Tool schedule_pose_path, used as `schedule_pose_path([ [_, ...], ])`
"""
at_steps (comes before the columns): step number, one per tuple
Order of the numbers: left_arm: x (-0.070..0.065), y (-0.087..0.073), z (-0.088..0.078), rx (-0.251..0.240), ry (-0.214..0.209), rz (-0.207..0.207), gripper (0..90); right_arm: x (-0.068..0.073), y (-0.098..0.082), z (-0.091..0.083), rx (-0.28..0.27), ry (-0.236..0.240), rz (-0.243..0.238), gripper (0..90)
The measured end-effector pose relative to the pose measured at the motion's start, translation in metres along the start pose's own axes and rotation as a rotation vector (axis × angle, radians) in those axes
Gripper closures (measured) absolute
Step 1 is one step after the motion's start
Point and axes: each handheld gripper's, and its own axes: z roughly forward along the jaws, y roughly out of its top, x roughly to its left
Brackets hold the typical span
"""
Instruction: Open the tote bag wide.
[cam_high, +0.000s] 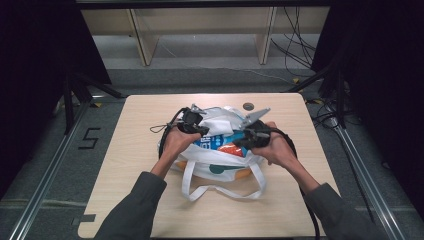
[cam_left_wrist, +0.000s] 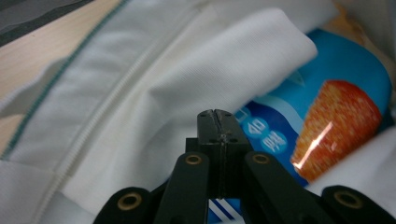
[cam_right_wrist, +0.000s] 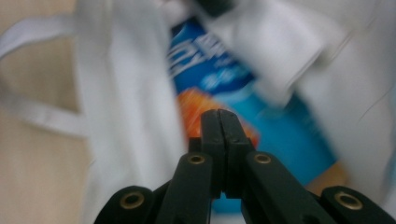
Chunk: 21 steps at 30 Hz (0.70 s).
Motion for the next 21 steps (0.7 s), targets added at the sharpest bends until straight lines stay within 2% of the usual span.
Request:
schedule_pose_path([
  [1, -0.002, -0.005, 0.0, 0.024, -0.008, 0.024, 89.5, -0.007, 0.016, 0.012, 0.007, -0.037, -0.004, 90.0],
  [2, -0.004, -0.016, 0.001, 0.052, -0.034, 0.036, 89.5, -0.01, 0.022, 0.02, 0.034, -0.048, -0.003, 90.0],
  [3, -0.005, -0.024, 0.001, 0.082, -0.046, 0.049, 89.5, -0.013, 0.026, 0.028, 0.047, -0.056, -0.002, 90.0],
  [4, -0.008, -0.033, 0.001, 0.106, -0.057, 0.061, 89.5, -0.018, 0.03, 0.038, 0.085, -0.069, -0.013, 90.0],
  [6, -0.013, -0.05, -0.003, 0.124, -0.097, 0.076, 89.5, -0.034, 0.036, 0.06, 0.153, -0.138, -0.008, 90.0],
  [7, -0.013, -0.05, -0.003, 0.124, -0.097, 0.076, 89.5, -0.034, 0.036, 0.06, 0.153, -0.138, -0.008, 90.0],
  [8, -0.019, -0.065, -0.008, 0.15, -0.141, 0.112, 89.5, -0.056, 0.037, 0.076, 0.172, -0.207, 0.057, 90.0],
  [9, -0.021, -0.073, -0.008, 0.164, -0.165, 0.127, 89.5, -0.063, 0.037, 0.078, 0.193, -0.238, 0.06, 90.0],
  [10, -0.021, -0.073, -0.008, 0.164, -0.165, 0.127, 89.5, -0.063, 0.037, 0.078, 0.193, -0.238, 0.06, 90.0],
  [11, -0.024, -0.085, -0.007, 0.152, -0.177, 0.107, 89.5, -0.073, 0.034, 0.084, 0.255, -0.291, 0.094, 90.0],
  [12, -0.025, -0.092, -0.004, 0.131, -0.177, 0.11, 89.5, -0.093, 0.019, 0.095, 0.278, -0.238, 0.205, 90.0],
  [13, -0.027, -0.091, -0.003, 0.135, -0.172, 0.107, 89.5, -0.096, 0.015, 0.096, 0.281, -0.228, 0.232, 90.0],
  [15, -0.029, -0.087, -0.005, 0.15, -0.159, 0.134, 89.5, -0.101, 0.009, 0.097, 0.271, -0.216, 0.267, 90.0],
  [16, -0.029, -0.087, -0.005, 0.15, -0.159, 0.134, 89.5, -0.101, 0.009, 0.097, 0.271, -0.216, 0.267, 90.0],
  [17, -0.03, -0.079, -0.012, 0.151, -0.157, 0.139, 89.4, -0.099, 0.015, 0.092, 0.28, -0.231, 0.246, 90.0],
  [18, -0.029, -0.074, -0.017, 0.119, -0.144, 0.135, 89.0, -0.098, 0.018, 0.087, 0.274, -0.228, 0.213, 90.0],
  [20, -0.024, -0.06, -0.025, 0.074, -0.124, 0.125, 88.1, -0.094, 0.023, 0.071, 0.198, -0.18, 0.229, 90.0],
  [21, -0.021, -0.051, -0.026, 0.053, -0.105, 0.113, 88.0, -0.093, 0.026, 0.062, 0.159, -0.189, 0.206, 90.0],
])
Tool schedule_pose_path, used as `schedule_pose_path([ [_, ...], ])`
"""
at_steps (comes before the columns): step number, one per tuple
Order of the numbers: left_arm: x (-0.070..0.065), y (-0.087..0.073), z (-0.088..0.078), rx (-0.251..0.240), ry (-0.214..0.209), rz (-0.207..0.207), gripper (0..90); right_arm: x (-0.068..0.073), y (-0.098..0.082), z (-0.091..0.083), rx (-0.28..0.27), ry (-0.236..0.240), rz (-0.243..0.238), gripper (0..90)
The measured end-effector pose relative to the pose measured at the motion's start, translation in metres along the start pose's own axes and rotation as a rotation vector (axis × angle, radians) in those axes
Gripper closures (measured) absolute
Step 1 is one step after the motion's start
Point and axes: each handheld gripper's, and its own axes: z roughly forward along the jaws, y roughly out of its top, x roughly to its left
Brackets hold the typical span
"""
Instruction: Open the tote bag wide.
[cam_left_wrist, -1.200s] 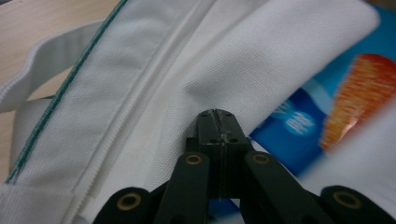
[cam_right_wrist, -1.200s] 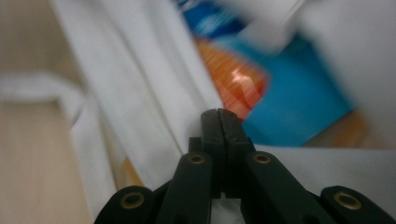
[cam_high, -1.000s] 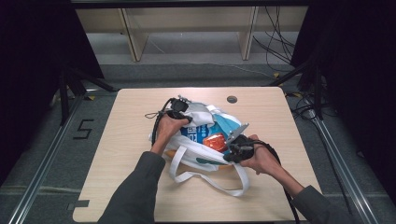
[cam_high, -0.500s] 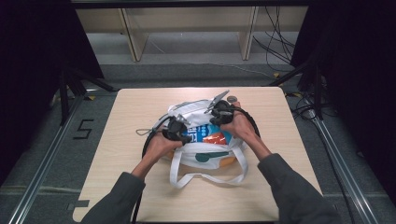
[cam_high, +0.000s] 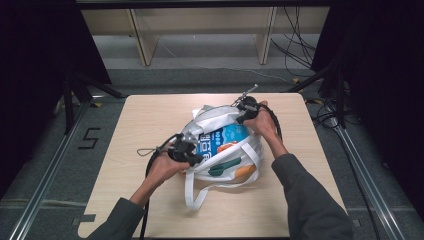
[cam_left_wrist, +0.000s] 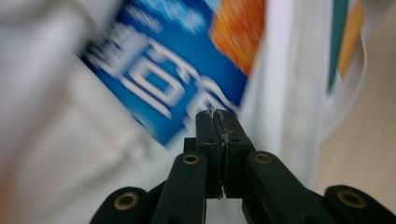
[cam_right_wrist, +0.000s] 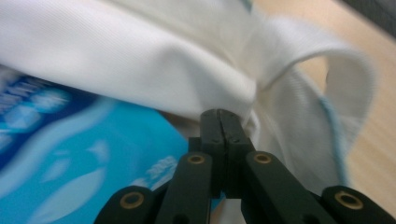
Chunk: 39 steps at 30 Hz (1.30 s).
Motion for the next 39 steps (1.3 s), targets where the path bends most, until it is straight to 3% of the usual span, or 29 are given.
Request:
schedule_pose_path([
  [1, 0.006, 0.012, -0.001, -0.019, 0.017, -0.003, 87.9, 0.006, 0.001, -0.012, -0.012, 0.018, 0.037, 90.0],
  [2, 0.01, 0.019, 0.0, -0.015, 0.025, -0.017, 87.9, 0.012, 0.001, -0.022, -0.06, 0.049, -0.028, 90.0],
  [3, 0.01, 0.019, 0.0, -0.015, 0.025, -0.017, 88.0, 0.012, 0.001, -0.022, -0.06, 0.049, -0.028, 90.0],
  [4, 0.018, 0.032, 0.005, -0.013, 0.038, -0.038, 88.0, 0.018, 0.0, -0.028, -0.067, 0.062, -0.057, 90.0],
  [5, 0.027, 0.043, 0.015, 0.001, 0.054, -0.058, 87.7, 0.04, -0.005, -0.038, -0.057, 0.122, -0.127, 90.0],
  [6, 0.027, 0.043, 0.015, 0.001, 0.054, -0.058, 87.7, 0.04, -0.005, -0.038, -0.057, 0.122, -0.127, 90.0],
  [7, 0.041, 0.054, 0.029, 0.031, 0.091, -0.084, 87.8, 0.055, -0.014, -0.039, -0.018, 0.145, -0.204, 90.0],
  [8, 0.046, 0.056, 0.034, 0.022, 0.094, -0.132, 88.2, 0.06, -0.021, -0.04, 0.001, 0.154, -0.195, 90.0],
  [9, 0.046, 0.056, 0.034, 0.022, 0.094, -0.132, 89.0, 0.06, -0.021, -0.04, 0.001, 0.154, -0.195, 90.0],
  [10, 0.06, 0.055, 0.043, 0.03, 0.074, -0.213, 89.3, 0.061, -0.036, -0.039, 0.007, 0.169, -0.221, 90.0],
  [11, 0.067, 0.053, 0.046, 0.053, 0.111, -0.219, 89.4, 0.06, -0.041, -0.04, -0.011, 0.178, -0.209, 90.0],
  [13, 0.082, 0.045, 0.049, 0.108, 0.228, -0.204, 89.5, 0.059, -0.055, -0.047, 0.003, 0.229, -0.179, 90.0],
  [14, 0.089, 0.04, 0.048, 0.133, 0.24, -0.231, 89.6, 0.06, -0.065, -0.049, 0.032, 0.236, -0.202, 90.0],
  [15, 0.093, 0.037, 0.048, 0.104, 0.219, -0.263, 89.6, 0.062, -0.076, -0.048, 0.056, 0.234, -0.23, 90.0],
  [17, 0.092, 0.037, 0.049, 0.106, 0.247, -0.235, 89.6, 0.068, -0.099, -0.042, 0.096, 0.234, -0.238, 90.0],
  [18, 0.089, 0.039, 0.049, 0.122, 0.271, -0.211, 89.6, 0.071, -0.105, -0.041, 0.081, 0.228, -0.229, 90.0],
  [20, 0.08, 0.044, 0.045, 0.118, 0.293, -0.18, 89.5, 0.073, -0.102, -0.045, 0.074, 0.23, -0.202, 90.0],
  [22, 0.067, 0.047, 0.035, 0.067, 0.25, -0.134, 89.4, 0.069, -0.092, -0.051, 0.022, 0.209, -0.237, 90.0],
  [25, 0.049, 0.043, 0.019, 0.021, 0.179, -0.088, 89.2, 0.066, -0.078, -0.066, -0.036, 0.222, -0.186, 90.0],
  [26, 0.046, 0.04, 0.017, 0.025, 0.157, -0.08, 89.0, 0.063, -0.072, -0.066, -0.087, 0.204, -0.202, 90.0],
  [28, 0.038, 0.03, 0.017, 0.054, 0.101, -0.06, 88.6, 0.06, -0.065, -0.066, -0.099, 0.195, -0.207, 90.0],
  [30, 0.035, 0.021, 0.016, 0.082, 0.087, -0.041, 88.6, 0.062, -0.061, -0.063, -0.1, 0.185, -0.202, 90.0],
  [31, 0.027, 0.005, 0.014, 0.117, 0.139, 0.005, 88.7, 0.06, -0.06, -0.062, -0.094, 0.18, -0.216, 90.0],
  [33, 0.021, -0.009, 0.008, 0.125, 0.137, 0.041, 89.3, 0.058, -0.062, -0.062, -0.075, 0.154, -0.198, 90.0],
  [34, 0.021, -0.009, 0.008, 0.125, 0.137, 0.041, 89.4, 0.058, -0.062, -0.062, -0.075, 0.154, -0.198, 90.0],
  [35, 0.022, -0.023, 0.002, 0.103, 0.124, 0.015, 89.4, 0.051, -0.066, -0.059, -0.084, 0.141, -0.18, 90.0],
  [36, 0.024, -0.027, 0.002, 0.077, 0.114, -0.03, 89.4, 0.049, -0.068, -0.059, -0.084, 0.163, -0.165, 90.0],
  [37, 0.026, -0.027, 0.002, 0.066, 0.107, -0.043, 89.4, 0.048, -0.069, -0.058, -0.1, 0.163, -0.143, 90.0],
  [39, 0.024, -0.022, 0.002, 0.07, 0.113, -0.03, 89.4, 0.047, -0.067, -0.06, -0.079, 0.152, -0.152, 90.0],
])
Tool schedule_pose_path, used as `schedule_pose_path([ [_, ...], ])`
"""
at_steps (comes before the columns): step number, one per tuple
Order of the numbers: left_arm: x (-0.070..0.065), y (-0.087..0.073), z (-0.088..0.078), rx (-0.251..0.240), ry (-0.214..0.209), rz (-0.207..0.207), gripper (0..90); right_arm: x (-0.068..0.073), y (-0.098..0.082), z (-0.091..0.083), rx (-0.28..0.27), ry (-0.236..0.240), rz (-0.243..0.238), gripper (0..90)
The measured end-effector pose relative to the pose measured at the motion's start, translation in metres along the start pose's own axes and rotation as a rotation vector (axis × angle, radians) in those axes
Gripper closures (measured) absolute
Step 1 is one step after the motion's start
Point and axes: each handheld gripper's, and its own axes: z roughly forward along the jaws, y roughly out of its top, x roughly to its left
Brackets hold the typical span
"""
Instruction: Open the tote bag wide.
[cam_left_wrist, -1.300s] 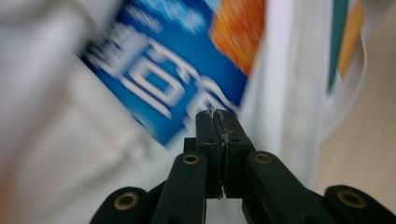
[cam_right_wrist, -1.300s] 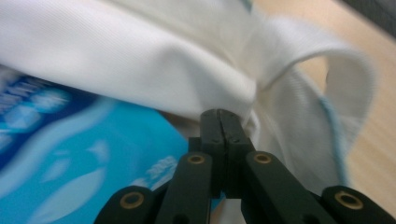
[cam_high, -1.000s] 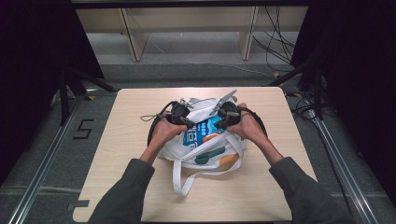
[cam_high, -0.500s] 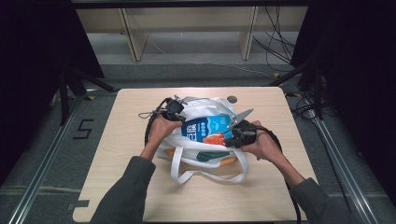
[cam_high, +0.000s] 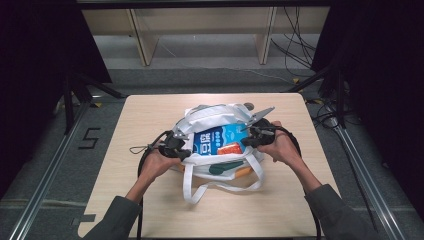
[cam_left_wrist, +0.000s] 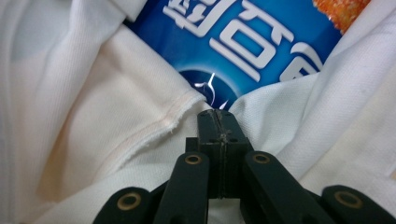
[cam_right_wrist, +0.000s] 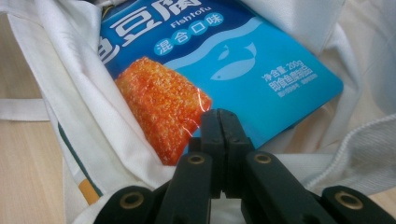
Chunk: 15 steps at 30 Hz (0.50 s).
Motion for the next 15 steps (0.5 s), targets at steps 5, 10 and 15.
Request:
schedule_pose_path([
  [5, -0.001, 0.008, 0.002, -0.014, -0.011, -0.005, 89.3, -0.005, 0.016, -0.001, -0.02, -0.054, 0.019, 90.0],
  [10, 0.0, 0.001, 0.0, 0.003, -0.018, -0.005, 89.4, -0.029, 0.046, 0.029, -0.017, -0.107, -0.007, 90.0],
  [15, -0.005, -0.013, -0.004, 0.041, -0.011, 0.063, 89.6, -0.067, 0.048, 0.065, 0.162, -0.233, 0.084, 90.0],
])
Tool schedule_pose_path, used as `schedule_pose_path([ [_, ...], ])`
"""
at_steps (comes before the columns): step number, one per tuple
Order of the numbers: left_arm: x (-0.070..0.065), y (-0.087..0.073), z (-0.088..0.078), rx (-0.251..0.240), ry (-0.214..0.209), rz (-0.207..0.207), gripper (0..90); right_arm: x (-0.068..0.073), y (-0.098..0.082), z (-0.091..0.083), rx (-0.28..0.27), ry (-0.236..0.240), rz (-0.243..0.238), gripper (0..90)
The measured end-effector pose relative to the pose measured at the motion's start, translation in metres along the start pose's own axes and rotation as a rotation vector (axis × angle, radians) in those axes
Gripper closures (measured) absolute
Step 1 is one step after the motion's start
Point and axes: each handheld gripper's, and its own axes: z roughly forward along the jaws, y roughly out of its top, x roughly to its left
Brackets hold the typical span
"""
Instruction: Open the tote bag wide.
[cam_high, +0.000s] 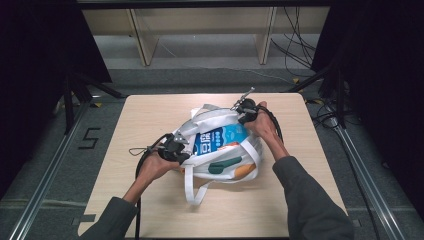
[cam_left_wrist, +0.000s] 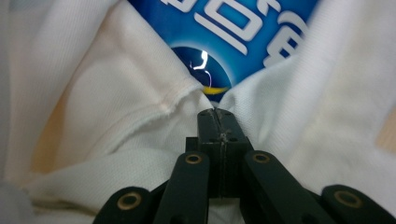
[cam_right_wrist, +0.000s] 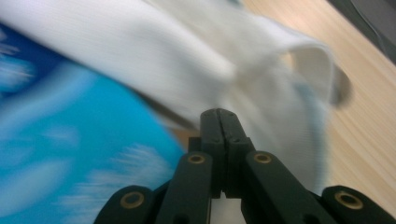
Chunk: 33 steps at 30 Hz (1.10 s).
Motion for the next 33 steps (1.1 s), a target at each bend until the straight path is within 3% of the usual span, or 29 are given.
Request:
schedule_pose_path([
  [1, 0.0, 0.0, 0.0, 0.0, 0.0, 0.0, 89.6, 0.0, 0.0, 0.0, 0.0, 0.0, 0.0, 90.0],
  [3, -0.003, -0.003, -0.001, 0.001, 0.007, 0.004, 89.6, -0.017, -0.014, 0.012, 0.094, -0.064, 0.065, 90.0],
  [5, -0.003, 0.001, -0.002, 0.022, 0.014, 0.006, 89.6, -0.022, -0.021, 0.013, 0.069, -0.026, 0.089, 90.0],
  [7, -0.002, 0.004, -0.004, 0.019, 0.019, 0.01, 89.5, -0.018, -0.017, 0.004, 0.057, -0.035, 0.049, 90.0],
  [8, 0.004, 0.011, -0.009, -0.051, 0.006, -0.044, 89.4, -0.014, -0.013, -0.009, 0.015, -0.015, 0.051, 90.0],
  [9, 0.007, 0.016, -0.01, -0.081, 0.014, -0.084, 89.4, -0.012, -0.01, -0.017, -0.018, 0.002, 0.038, 90.0],
  [10, 0.012, 0.023, -0.011, -0.084, 0.022, -0.072, 89.3, -0.008, -0.007, -0.028, -0.058, 0.033, 0.033, 90.0],
  [12, 0.019, 0.039, -0.006, -0.121, -0.013, -0.116, 89.0, 0.004, -0.005, -0.044, -0.098, 0.101, -0.028, 90.0],
  [13, 0.021, 0.048, 0.0, -0.134, -0.026, -0.139, 89.0, 0.011, -0.005, -0.049, -0.085, 0.129, -0.046, 90.0],
  [15, 0.023, 0.057, 0.009, -0.113, -0.017, -0.137, 88.9, 0.017, -0.006, -0.051, -0.07, 0.134, -0.065, 90.0],
  [17, 0.026, 0.065, 0.028, -0.037, 0.002, -0.132, 88.9, 0.026, -0.015, -0.048, -0.013, 0.121, -0.096, 90.0],
  [18, 0.028, 0.064, 0.034, 0.03, 0.04, -0.103, 89.2, 0.027, -0.02, -0.046, 0.015, 0.101, -0.113, 90.0],
  [19, 0.04, 0.055, 0.034, 0.163, 0.15, -0.004, 89.5, 0.028, -0.035, -0.04, 0.097, 0.033, -0.131, 90.0],
  [20, 0.051, 0.047, 0.029, 0.094, 0.098, -0.104, 89.6, 0.025, -0.042, -0.037, 0.118, 0.032, -0.138, 90.0],
  [21, 0.059, 0.041, 0.024, 0.046, 0.064, -0.179, 89.6, 0.021, -0.051, -0.032, 0.124, 0.045, -0.127, 90.0],
  [22, 0.061, 0.04, 0.021, 0.032, 0.059, -0.188, 89.6, 0.018, -0.058, -0.03, 0.107, 0.058, -0.107, 90.0],
  [23, 0.057, 0.042, 0.02, 0.045, 0.084, -0.164, 89.6, 0.013, -0.06, -0.031, 0.095, 0.076, -0.095, 90.0],
  [25, 0.051, 0.045, 0.02, 0.058, 0.106, -0.133, 89.5, 0.013, -0.057, -0.032, 0.113, 0.063, -0.115, 90.0],
  [26, 0.049, 0.046, 0.019, 0.037, 0.111, -0.134, 89.4, 0.016, -0.054, -0.034, 0.125, 0.046, -0.114, 90.0],
  [28, 0.041, 0.047, 0.011, -0.025, 0.077, -0.145, 88.1, 0.02, -0.05, -0.044, 0.066, 0.039, -0.123, 90.0],
  [29, 0.041, 0.047, 0.011, -0.025, 0.077, -0.145, 87.4, 0.02, -0.05, -0.044, 0.066, 0.039, -0.123, 90.0],
  [30, 0.028, 0.048, 0.002, -0.075, 0.037, -0.12, 87.0, 0.028, -0.046, -0.06, -0.012, 0.096, -0.127, 90.0],
  [31, 0.02, 0.047, -0.002, -0.08, -0.009, -0.107, 87.1, 0.032, -0.046, -0.064, -0.015, 0.085, -0.14, 90.0],
  [32, 0.02, 0.047, -0.002, -0.08, -0.009, -0.107, 87.1, 0.035, -0.047, -0.067, -0.019, 0.074, -0.161, 90.0],
  [33, 0.002, 0.043, -0.006, -0.082, -0.044, -0.048, 86.8, 0.037, -0.051, -0.072, -0.023, 0.089, -0.145, 90.0],
])
